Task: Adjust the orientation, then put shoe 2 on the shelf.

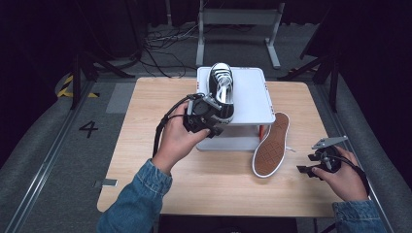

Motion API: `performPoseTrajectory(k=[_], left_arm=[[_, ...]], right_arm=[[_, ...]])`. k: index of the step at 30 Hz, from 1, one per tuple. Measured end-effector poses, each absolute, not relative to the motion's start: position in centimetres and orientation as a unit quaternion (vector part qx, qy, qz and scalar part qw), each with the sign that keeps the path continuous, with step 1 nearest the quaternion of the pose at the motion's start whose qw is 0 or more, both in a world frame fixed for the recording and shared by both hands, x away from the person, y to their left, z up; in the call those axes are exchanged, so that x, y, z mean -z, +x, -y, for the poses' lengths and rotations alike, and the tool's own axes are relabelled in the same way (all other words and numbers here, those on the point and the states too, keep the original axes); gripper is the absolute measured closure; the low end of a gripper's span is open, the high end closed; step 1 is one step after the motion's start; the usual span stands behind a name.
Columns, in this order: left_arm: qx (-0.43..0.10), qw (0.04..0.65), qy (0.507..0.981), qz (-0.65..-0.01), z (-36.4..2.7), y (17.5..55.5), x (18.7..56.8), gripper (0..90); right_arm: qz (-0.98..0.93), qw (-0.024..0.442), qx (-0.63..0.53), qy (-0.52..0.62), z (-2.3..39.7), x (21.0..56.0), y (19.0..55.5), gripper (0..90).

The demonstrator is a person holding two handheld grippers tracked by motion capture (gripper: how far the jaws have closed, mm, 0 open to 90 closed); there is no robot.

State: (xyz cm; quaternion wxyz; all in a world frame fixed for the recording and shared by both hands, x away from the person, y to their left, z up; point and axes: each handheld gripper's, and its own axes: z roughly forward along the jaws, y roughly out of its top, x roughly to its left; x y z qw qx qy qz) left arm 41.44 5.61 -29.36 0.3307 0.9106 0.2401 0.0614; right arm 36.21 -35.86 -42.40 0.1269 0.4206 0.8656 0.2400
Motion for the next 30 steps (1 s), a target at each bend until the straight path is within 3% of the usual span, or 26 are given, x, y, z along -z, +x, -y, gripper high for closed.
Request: performPoseTrajectory(k=[9, 13, 16, 18, 21, 30], left_arm=[[-0.049, 0.347, 0.896, -0.274, -5.4, 42.1, 29.6, 78.5], [-0.062, 0.343, 0.892, -0.287, -5.4, 42.0, 29.5, 78.8], [-0.080, 0.341, 0.891, -0.290, -5.7, 41.6, 29.4, 70.6], [-0.085, 0.343, 0.891, -0.286, -5.7, 41.4, 29.5, 55.6], [-0.110, 0.328, 0.894, -0.286, -6.5, 40.4, 29.5, 51.6], [-0.091, 0.299, 0.893, -0.323, -11.5, 38.8, 31.8, 37.0]], right_arm=[[-0.866, 0.127, -0.240, 0.419, 35.9, 42.5, 36.2, 33.1], [-0.866, 0.128, -0.242, 0.419, 35.8, 42.4, 36.2, 33.1], [-0.866, 0.127, -0.245, 0.418, 35.6, 42.4, 36.4, 33.2], [-0.866, 0.127, -0.252, 0.412, 35.3, 42.2, 36.6, 33.3], [-0.865, 0.129, -0.260, 0.410, 35.0, 41.9, 36.7, 34.4], [-0.870, 0.121, -0.276, 0.390, 33.0, 40.6, 38.2, 48.6]])
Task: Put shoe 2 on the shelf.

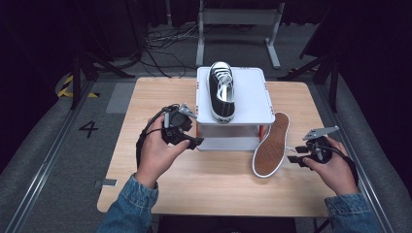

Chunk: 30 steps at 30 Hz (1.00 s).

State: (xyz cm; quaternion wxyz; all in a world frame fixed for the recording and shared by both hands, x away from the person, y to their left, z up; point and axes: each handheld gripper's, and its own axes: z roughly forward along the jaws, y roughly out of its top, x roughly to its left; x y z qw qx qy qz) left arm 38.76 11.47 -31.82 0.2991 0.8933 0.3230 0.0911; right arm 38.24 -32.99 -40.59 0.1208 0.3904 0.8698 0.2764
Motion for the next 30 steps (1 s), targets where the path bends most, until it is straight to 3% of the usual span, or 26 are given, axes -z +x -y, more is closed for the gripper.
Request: performPoseTrajectory(k=[7, 14, 16, 23, 24, 30], left_arm=[[-0.095, 0.265, 0.891, -0.356, -14.2, 39.1, 35.0, 30.8], [-0.085, 0.248, 0.885, -0.384, -16.3, 39.4, 37.2, 30.1], [-0.086, 0.245, 0.885, -0.388, -16.7, 39.4, 37.4, 29.8], [-0.079, 0.250, 0.880, -0.397, -17.1, 39.8, 37.7, 29.5], [-0.081, 0.249, 0.881, -0.394, -17.1, 39.8, 37.7, 29.4], [-0.075, 0.255, 0.878, -0.397, -17.1, 40.0, 37.8, 29.3]], right_arm=[[-0.875, 0.117, -0.279, 0.377, 30.9, 40.3, 39.8, 70.2], [-0.876, 0.103, -0.260, 0.393, 30.9, 40.9, 40.6, 74.1], [-0.881, 0.085, -0.240, 0.399, 31.3, 42.0, 40.5, 86.8], [-0.867, 0.084, -0.229, 0.435, 33.1, 43.4, 40.2, 85.8], [-0.874, 0.064, -0.189, 0.443, 33.5, 44.7, 40.1, 82.5], [-0.868, 0.067, -0.204, 0.447, 34.1, 44.6, 39.7, 81.3]])
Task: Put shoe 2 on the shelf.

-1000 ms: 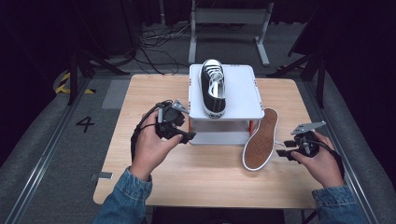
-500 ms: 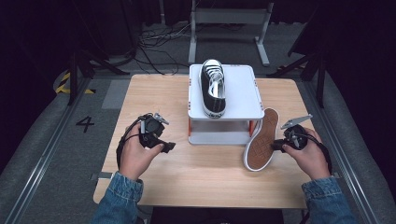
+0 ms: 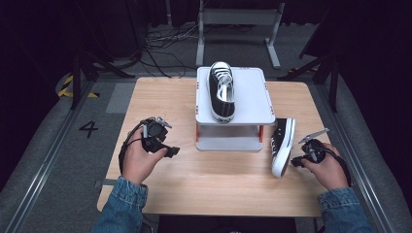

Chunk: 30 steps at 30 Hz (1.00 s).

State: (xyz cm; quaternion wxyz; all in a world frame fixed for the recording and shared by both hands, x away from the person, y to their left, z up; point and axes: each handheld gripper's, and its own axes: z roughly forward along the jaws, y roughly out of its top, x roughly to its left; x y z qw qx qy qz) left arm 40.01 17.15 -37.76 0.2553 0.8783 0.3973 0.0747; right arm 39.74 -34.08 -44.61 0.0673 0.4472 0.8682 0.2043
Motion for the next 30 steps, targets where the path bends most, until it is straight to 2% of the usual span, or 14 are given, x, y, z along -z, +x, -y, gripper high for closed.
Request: performPoseTrajectory(k=[2, 6, 11, 19, 25, 30], left_arm=[[-0.071, 0.256, 0.878, -0.399, -17.3, 40.1, 37.9, 29.3], [-0.072, 0.250, 0.877, -0.403, -17.6, 40.1, 38.3, 29.3], [-0.073, 0.245, 0.875, -0.412, -18.4, 39.8, 38.8, 29.2], [-0.074, 0.233, 0.876, -0.415, -19.5, 39.3, 39.8, 26.7], [-0.074, 0.235, 0.875, -0.417, -19.6, 39.4, 39.7, 26.4], [-0.070, 0.236, 0.878, -0.410, -18.9, 40.0, 39.7, 25.7]], right_arm=[[-0.865, 0.075, -0.210, 0.449, 34.5, 43.9, 39.6, 82.2], [-0.849, 0.110, -0.256, 0.450, 35.0, 40.3, 38.9, 83.6], [-0.853, 0.133, -0.296, 0.409, 32.7, 36.9, 39.9, 84.0], [-0.878, 0.135, -0.261, 0.378, 29.2, 37.6, 41.8, 85.8], [-0.872, 0.138, -0.260, 0.391, 30.4, 37.4, 41.0, 88.0], [-0.858, 0.142, -0.256, 0.421, 33.2, 37.3, 39.5, 88.9]])
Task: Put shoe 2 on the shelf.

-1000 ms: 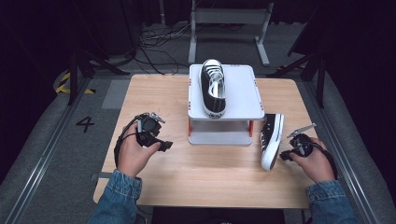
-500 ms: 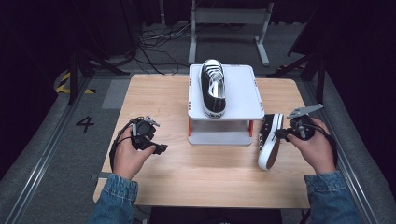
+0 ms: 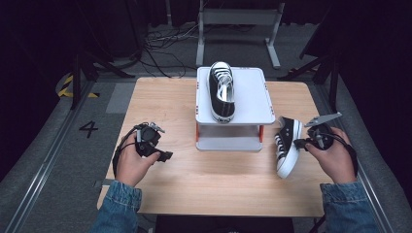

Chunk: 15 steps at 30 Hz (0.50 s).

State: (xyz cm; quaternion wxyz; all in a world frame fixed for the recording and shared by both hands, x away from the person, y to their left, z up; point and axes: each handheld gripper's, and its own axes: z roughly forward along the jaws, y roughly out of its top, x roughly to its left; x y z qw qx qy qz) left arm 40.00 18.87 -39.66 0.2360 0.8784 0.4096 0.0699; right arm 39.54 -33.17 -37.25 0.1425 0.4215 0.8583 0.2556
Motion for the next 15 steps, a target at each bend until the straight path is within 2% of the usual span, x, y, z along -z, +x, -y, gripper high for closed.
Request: performPoseTrajectory(k=[6, 10, 12, 15], left_arm=[[-0.062, 0.236, 0.883, -0.402, -18.1, 40.6, 39.7, 25.4], [-0.060, 0.236, 0.886, -0.395, -17.4, 40.9, 39.6, 25.5], [-0.060, 0.236, 0.889, -0.389, -17.1, 41.0, 39.5, 25.5], [-0.058, 0.238, 0.889, -0.387, -16.9, 41.2, 39.5, 25.3]], right_arm=[[-0.847, 0.132, -0.230, 0.460, 36.4, 38.1, 38.2, 89.8], [-0.838, 0.120, -0.206, 0.491, 38.9, 40.3, 37.7, 89.5], [-0.833, 0.098, -0.202, 0.505, 39.7, 41.8, 37.8, 89.5], [-0.832, 0.103, -0.182, 0.514, 40.4, 42.2, 37.7, 87.5]])
